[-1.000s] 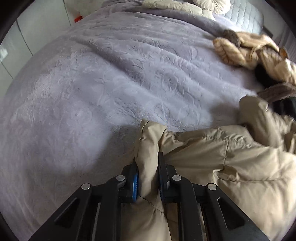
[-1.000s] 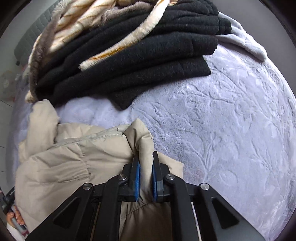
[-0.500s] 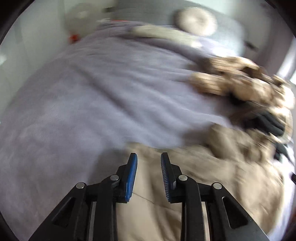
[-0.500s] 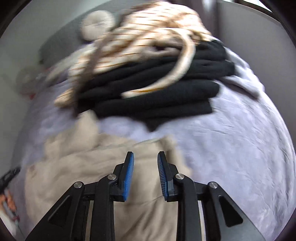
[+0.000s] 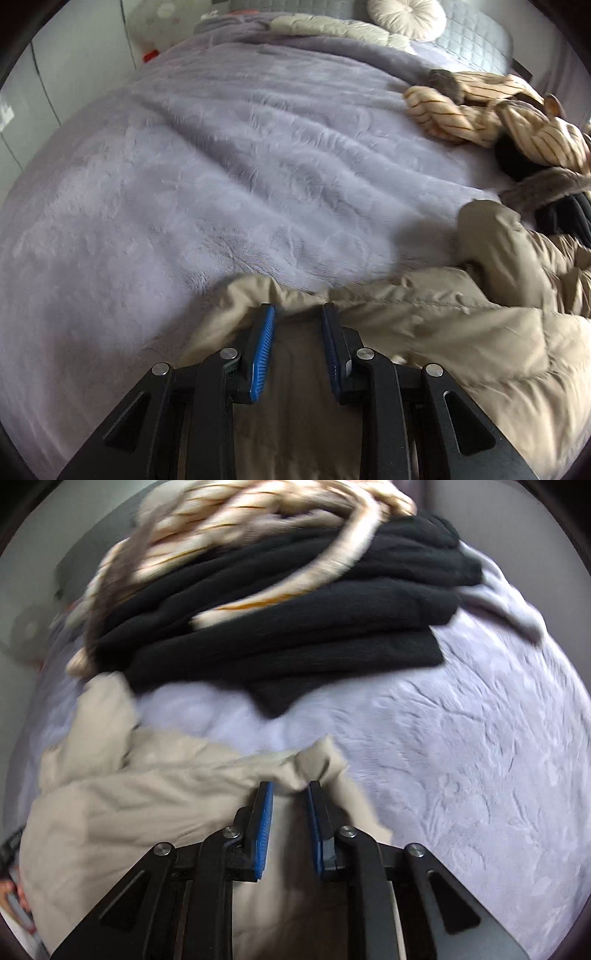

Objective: Fold large clothes

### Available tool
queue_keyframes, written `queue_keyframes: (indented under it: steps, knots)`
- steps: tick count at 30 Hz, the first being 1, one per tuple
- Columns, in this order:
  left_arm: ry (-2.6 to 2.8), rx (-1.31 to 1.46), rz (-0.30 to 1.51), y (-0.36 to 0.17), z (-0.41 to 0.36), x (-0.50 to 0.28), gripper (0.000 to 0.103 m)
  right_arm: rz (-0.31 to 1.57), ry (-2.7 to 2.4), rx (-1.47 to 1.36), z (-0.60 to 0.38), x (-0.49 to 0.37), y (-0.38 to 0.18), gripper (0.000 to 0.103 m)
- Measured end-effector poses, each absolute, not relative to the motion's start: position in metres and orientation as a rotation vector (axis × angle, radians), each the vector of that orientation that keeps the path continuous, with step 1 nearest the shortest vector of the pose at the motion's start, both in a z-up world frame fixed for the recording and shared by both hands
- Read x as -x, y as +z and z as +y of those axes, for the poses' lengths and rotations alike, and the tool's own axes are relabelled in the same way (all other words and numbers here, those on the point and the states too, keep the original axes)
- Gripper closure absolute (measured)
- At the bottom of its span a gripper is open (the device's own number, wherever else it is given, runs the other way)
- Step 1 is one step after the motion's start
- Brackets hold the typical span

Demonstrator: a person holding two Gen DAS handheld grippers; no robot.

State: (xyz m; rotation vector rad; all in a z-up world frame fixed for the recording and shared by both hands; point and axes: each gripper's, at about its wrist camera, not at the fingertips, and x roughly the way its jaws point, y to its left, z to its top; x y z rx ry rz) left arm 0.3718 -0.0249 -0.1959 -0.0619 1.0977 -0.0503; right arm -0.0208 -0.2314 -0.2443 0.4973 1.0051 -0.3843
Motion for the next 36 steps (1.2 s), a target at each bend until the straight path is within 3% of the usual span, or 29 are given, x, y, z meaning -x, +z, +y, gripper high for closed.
queue_keyframes:
  steps: [7,10,15,21,22,23,24,25,32,33,36]
  knots:
    - [-0.013,0.069,1.152,-0.208,-0.029,-0.390,0.075,0.989,-0.389,-0.708,-0.277,0.022,-0.260,0.085]
    - [0.002,0.090,1.163,-0.194,-0.023,-0.388,0.075,0.985,-0.399,-0.725,-0.288,0.027,-0.239,0.079]
    - [-0.017,0.036,1.126,-0.156,-0.017,-0.368,0.075,0.940,-0.376,-0.712,-0.283,0.056,-0.193,0.059]
    - [-0.084,0.089,1.114,-0.117,-0.007,-0.317,0.074,0.948,-0.338,-0.643,-0.243,0.100,-0.155,0.047]
    - [-0.091,0.094,1.120,-0.115,-0.006,-0.310,0.067,0.956,-0.331,-0.633,-0.238,0.109,-0.151,0.045]
    - [-0.093,0.097,1.129,-0.113,-0.006,-0.299,0.052,0.960,-0.325,-0.627,-0.229,0.114,-0.148,0.043]
    - [-0.089,0.095,1.127,-0.111,-0.006,-0.293,0.016,0.964,-0.318,-0.625,-0.219,0.114,-0.148,0.040]
    - [-0.084,0.093,1.102,-0.106,-0.006,-0.282,0.011,0.972,-0.306,-0.626,-0.215,0.122,-0.146,0.039]
    - [-0.160,0.076,1.143,-0.101,-0.019,-0.236,0.007,1.011,-0.260,-0.638,-0.179,0.152,-0.154,0.029]
    - [-0.163,0.068,1.144,-0.100,-0.020,-0.231,0.007,1.012,-0.254,-0.643,-0.177,0.157,-0.153,0.024]
    - [-0.173,0.053,1.145,-0.099,-0.024,-0.214,0.000,1.009,-0.237,-0.668,-0.169,0.174,-0.151,0.023]
